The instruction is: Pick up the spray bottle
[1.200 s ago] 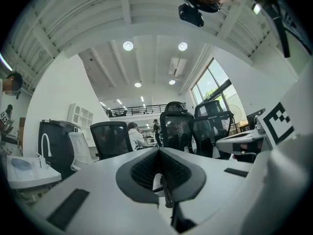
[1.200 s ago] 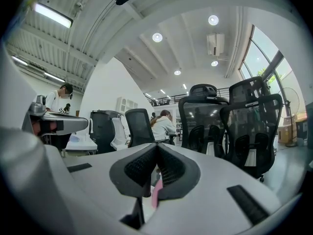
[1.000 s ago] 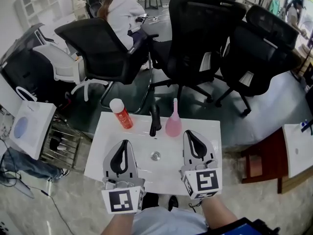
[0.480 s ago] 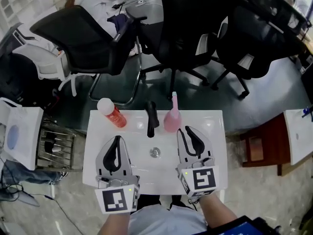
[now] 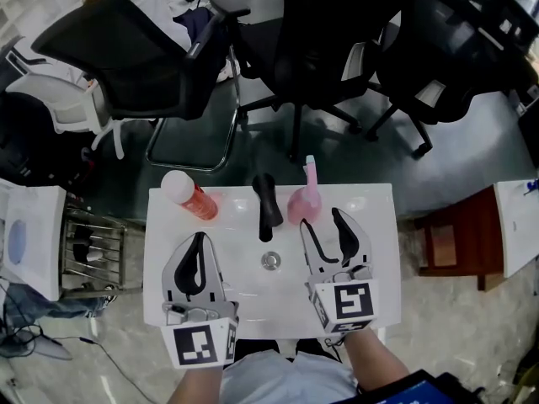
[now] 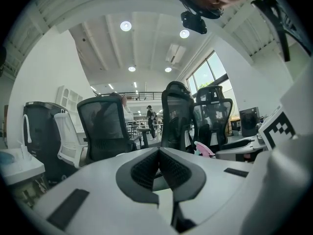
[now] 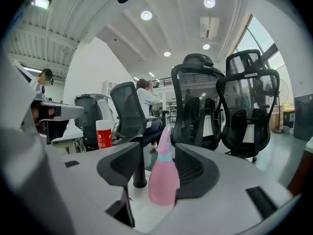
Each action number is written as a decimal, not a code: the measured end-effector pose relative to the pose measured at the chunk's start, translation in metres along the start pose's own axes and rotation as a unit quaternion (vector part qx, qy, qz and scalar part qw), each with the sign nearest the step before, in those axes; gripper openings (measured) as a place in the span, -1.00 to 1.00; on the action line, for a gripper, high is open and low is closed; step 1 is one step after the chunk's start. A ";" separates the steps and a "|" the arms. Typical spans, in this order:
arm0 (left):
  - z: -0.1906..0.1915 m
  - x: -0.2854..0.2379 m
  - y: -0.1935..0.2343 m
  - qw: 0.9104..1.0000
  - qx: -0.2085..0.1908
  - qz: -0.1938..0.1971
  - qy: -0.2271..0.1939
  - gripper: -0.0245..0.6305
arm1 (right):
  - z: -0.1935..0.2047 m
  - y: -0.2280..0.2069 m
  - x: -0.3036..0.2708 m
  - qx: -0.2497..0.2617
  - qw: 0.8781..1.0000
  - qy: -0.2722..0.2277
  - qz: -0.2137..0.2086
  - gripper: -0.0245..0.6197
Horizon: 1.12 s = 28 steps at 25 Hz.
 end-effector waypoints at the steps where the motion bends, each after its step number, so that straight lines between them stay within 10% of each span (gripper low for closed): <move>1: 0.001 -0.003 0.002 1.000 0.000 0.000 0.001 -0.88 | 0.001 -0.001 -0.003 0.000 1.000 0.003 0.002 -0.19; 28: 0.019 -0.050 0.043 0.999 0.008 -0.005 0.031 -0.88 | 0.014 -0.007 -0.067 0.004 0.999 0.035 0.024 -0.24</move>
Point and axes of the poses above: the fingertips, and each gripper's own axes: x backward along the fingers, y to its left, z out of its underside, the point moved 4 cm from there along x, backward along the fingers, and after that the axes turned 14 degrees about x, right-handed, at the moved point
